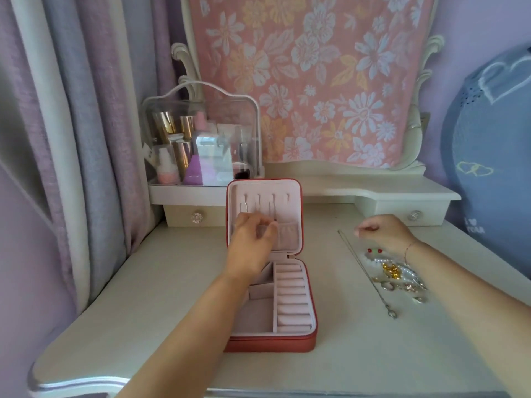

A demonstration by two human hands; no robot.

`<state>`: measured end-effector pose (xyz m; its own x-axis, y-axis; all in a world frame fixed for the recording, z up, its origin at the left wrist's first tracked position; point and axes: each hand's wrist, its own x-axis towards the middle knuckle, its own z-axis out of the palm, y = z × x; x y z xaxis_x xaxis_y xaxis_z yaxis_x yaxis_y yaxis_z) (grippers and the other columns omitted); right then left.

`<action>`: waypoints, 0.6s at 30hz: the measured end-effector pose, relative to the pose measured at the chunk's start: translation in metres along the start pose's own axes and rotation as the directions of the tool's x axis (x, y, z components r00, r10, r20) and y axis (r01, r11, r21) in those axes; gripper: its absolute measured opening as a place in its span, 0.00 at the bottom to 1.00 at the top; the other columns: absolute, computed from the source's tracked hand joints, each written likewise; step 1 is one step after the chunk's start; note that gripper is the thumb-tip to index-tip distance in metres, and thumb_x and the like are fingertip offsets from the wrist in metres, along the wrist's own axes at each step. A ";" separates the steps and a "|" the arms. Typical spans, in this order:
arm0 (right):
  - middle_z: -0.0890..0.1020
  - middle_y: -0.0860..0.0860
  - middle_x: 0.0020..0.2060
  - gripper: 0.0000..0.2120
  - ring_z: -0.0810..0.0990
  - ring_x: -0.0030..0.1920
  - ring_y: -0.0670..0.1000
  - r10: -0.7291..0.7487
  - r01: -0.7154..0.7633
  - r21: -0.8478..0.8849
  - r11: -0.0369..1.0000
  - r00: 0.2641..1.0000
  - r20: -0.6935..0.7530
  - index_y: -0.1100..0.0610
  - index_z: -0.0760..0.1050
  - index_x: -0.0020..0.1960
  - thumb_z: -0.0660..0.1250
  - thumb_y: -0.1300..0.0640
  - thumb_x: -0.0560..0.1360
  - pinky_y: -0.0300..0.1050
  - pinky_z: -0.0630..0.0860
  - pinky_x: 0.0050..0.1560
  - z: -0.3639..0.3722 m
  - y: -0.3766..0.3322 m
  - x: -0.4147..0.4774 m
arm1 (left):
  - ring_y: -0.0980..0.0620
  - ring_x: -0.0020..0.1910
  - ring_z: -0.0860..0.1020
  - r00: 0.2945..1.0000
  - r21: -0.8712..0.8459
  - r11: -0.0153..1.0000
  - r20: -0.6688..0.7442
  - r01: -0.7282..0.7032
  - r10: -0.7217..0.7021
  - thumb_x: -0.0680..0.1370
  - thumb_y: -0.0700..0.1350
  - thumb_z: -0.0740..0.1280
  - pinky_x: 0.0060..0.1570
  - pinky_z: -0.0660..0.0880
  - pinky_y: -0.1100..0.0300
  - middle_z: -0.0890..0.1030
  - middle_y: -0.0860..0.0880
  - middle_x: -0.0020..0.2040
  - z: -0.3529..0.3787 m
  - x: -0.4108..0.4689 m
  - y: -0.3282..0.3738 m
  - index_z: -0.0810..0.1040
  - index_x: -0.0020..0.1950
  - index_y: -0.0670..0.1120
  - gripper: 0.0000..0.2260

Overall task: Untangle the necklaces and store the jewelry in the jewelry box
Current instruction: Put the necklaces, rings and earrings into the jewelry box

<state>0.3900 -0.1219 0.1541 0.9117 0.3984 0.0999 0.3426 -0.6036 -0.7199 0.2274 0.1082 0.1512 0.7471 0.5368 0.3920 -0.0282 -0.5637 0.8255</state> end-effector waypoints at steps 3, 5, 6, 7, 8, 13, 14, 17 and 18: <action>0.83 0.42 0.41 0.05 0.80 0.51 0.51 0.064 -0.062 -0.133 0.989 0.998 0.005 0.42 0.80 0.37 0.71 0.50 0.71 0.56 0.69 0.63 0.007 0.011 0.009 | 0.53 0.47 0.76 0.999 0.003 1.000 0.037 -0.019 0.019 0.79 0.45 0.66 0.49 0.67 0.65 0.72 0.52 0.51 0.002 -0.001 0.000 0.78 0.45 0.51 0.04; 0.82 0.42 0.44 0.05 0.80 0.51 0.52 0.092 -0.093 -0.185 0.978 0.996 -0.016 0.41 0.78 0.39 0.69 0.49 0.73 0.54 0.68 0.64 0.013 0.007 0.015 | 0.55 0.45 0.75 0.998 0.003 1.000 0.061 -0.026 0.026 0.79 0.46 0.66 0.48 0.67 0.66 0.72 0.52 0.49 0.002 -0.002 -0.001 0.77 0.44 0.53 0.05; 0.83 0.42 0.46 0.05 0.80 0.51 0.52 0.107 -0.108 -0.188 0.976 0.994 -0.020 0.41 0.78 0.39 0.69 0.49 0.73 0.54 0.69 0.63 0.016 0.005 0.018 | 0.57 0.45 0.74 0.997 0.001 1.000 0.077 -0.023 0.023 0.79 0.47 0.66 0.46 0.67 0.69 0.73 0.52 0.49 0.002 -0.002 -0.002 0.77 0.43 0.54 0.05; 0.83 0.43 0.47 0.05 0.80 0.51 0.52 0.113 -0.116 -0.185 0.976 0.993 -0.027 0.41 0.78 0.39 0.69 0.49 0.74 0.54 0.70 0.62 0.020 0.004 0.022 | 0.60 0.45 0.74 0.996 -0.001 1.000 0.092 -0.019 0.019 0.79 0.47 0.66 0.45 0.66 0.72 0.73 0.52 0.49 0.002 -0.002 -0.002 0.76 0.43 0.55 0.06; 0.83 0.43 0.47 0.05 0.80 0.52 0.51 0.113 -0.117 -0.183 0.976 0.993 -0.033 0.42 0.79 0.39 0.69 0.49 0.73 0.53 0.71 0.61 0.022 0.003 0.026 | 0.60 0.45 0.74 0.995 -0.003 1.000 0.100 -0.017 0.017 0.79 0.48 0.66 0.44 0.66 0.74 0.73 0.52 0.49 0.002 -0.002 -0.003 0.76 0.42 0.56 0.06; 0.82 0.45 0.45 0.02 0.79 0.55 0.53 0.085 -0.088 -0.151 0.985 0.996 -0.025 0.44 0.80 0.41 0.72 0.48 0.71 0.50 0.72 0.61 0.033 0.003 0.050 | 0.61 0.42 0.74 0.995 -0.009 1.000 0.095 -0.010 0.011 0.79 0.48 0.66 0.42 0.65 0.77 0.74 0.51 0.48 0.002 -0.002 -0.004 0.75 0.41 0.56 0.07; 0.82 0.46 0.45 0.03 0.78 0.56 0.53 0.094 -0.098 -0.169 0.981 0.995 -0.032 0.45 0.80 0.41 0.72 0.47 0.70 0.52 0.70 0.64 0.035 0.004 0.054 | 0.61 0.42 0.74 0.995 -0.007 1.000 0.097 -0.010 0.011 0.79 0.48 0.66 0.42 0.65 0.78 0.74 0.51 0.48 0.002 -0.002 -0.004 0.75 0.41 0.56 0.08; 0.81 0.48 0.50 0.09 0.75 0.58 0.54 0.136 -0.144 -0.274 0.951 0.990 -0.046 0.49 0.83 0.48 0.71 0.45 0.72 0.52 0.64 0.67 0.040 0.003 0.063 | 0.61 0.42 0.74 0.993 -0.003 1.000 0.112 -0.021 0.021 0.79 0.48 0.65 0.43 0.66 0.75 0.74 0.51 0.48 0.001 -0.002 -0.005 0.74 0.40 0.56 0.08; 0.81 0.48 0.51 0.10 0.75 0.59 0.54 0.145 -0.154 -0.310 0.938 0.988 -0.053 0.49 0.83 0.49 0.70 0.45 0.73 0.52 0.63 0.67 0.040 0.001 0.064 | 0.61 0.42 0.73 0.992 0.002 1.000 0.122 -0.026 0.026 0.80 0.49 0.65 0.43 0.66 0.75 0.74 0.51 0.48 0.001 -0.003 -0.005 0.74 0.41 0.57 0.08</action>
<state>0.4393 -0.0692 0.1322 0.9625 0.2696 0.0308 0.2511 -0.8418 -0.4778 0.2264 0.1090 0.1453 0.8217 0.4414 0.3606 -0.0466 -0.5785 0.8144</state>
